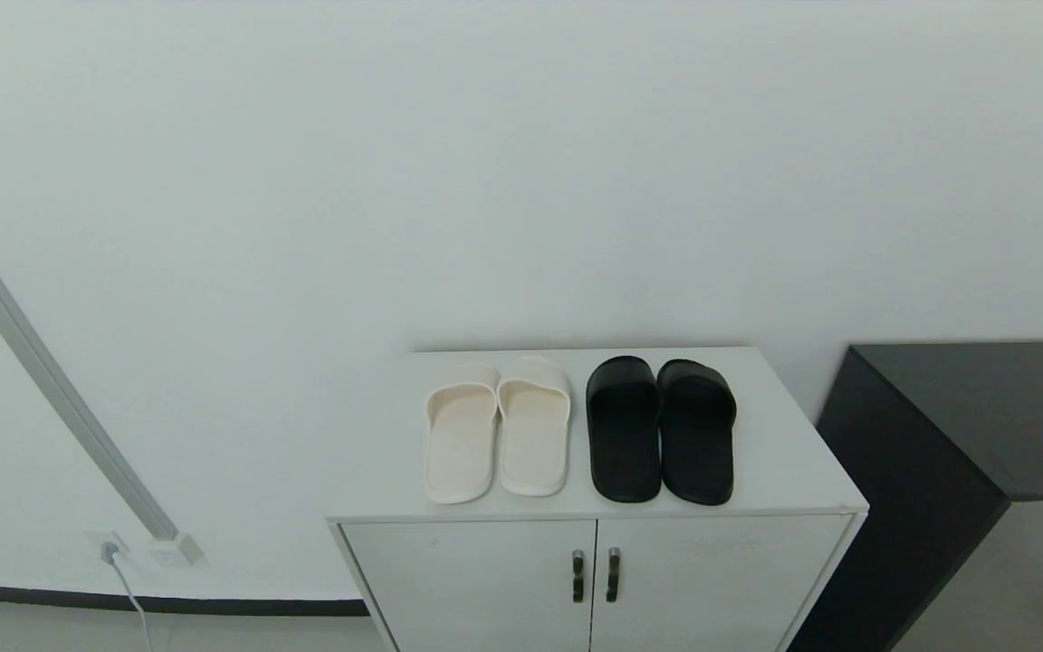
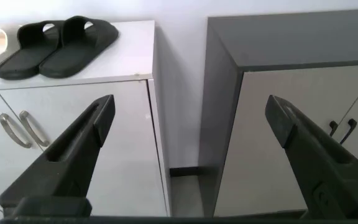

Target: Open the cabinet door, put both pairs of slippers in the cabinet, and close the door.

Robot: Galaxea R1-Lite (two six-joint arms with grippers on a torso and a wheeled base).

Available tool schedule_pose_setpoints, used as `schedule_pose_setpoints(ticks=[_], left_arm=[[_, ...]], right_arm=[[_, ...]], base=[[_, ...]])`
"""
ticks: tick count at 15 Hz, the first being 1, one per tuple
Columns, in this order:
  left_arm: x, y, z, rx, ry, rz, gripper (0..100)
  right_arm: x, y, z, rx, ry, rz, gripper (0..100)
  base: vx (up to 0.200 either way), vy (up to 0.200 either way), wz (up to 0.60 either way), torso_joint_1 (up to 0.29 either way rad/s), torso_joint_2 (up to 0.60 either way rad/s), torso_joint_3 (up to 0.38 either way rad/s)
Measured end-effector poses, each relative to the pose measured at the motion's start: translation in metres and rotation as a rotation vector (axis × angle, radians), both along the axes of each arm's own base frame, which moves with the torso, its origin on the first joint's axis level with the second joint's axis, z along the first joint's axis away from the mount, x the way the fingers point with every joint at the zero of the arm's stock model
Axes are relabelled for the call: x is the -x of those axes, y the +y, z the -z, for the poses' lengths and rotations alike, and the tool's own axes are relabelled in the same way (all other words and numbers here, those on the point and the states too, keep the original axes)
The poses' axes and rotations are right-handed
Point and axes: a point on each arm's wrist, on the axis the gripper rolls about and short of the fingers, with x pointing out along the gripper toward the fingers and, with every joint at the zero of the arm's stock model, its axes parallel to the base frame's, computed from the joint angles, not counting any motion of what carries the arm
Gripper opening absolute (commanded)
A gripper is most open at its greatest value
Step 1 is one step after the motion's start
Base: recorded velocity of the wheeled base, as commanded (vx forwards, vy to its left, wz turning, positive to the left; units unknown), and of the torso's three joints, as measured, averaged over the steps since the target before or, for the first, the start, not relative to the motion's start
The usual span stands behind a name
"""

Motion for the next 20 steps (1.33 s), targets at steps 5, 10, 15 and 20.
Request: schedule_pose_setpoints(ticks=[5,10,15,20], left_arm=[[0.0,0.001,0.0,-0.002,0.002,-0.024,0],[0.0,0.0,0.0,-0.001,0.002,-0.021,0],[0.0,0.0,0.0,0.001,0.002,-0.021,0],[0.0,0.0,0.0,0.001,0.001,-0.021,0]], right_arm=[[-0.001,0.0,-0.02,-0.054,-0.01,-0.017,100],[-0.027,0.002,-0.082,-0.065,0.121,-0.133,100],[-0.088,0.018,-0.119,-0.12,0.328,-0.297,100],[-0.153,0.096,-0.154,-0.126,0.379,-0.34,100]], base=[[0.0,0.0,0.0,0.0,0.0,0.0],[0.0,0.0,0.0,0.0,0.0,0.0],[0.0,0.0,0.0,0.0,0.0,0.0],[0.0,0.0,0.0,0.0,0.0,0.0]])
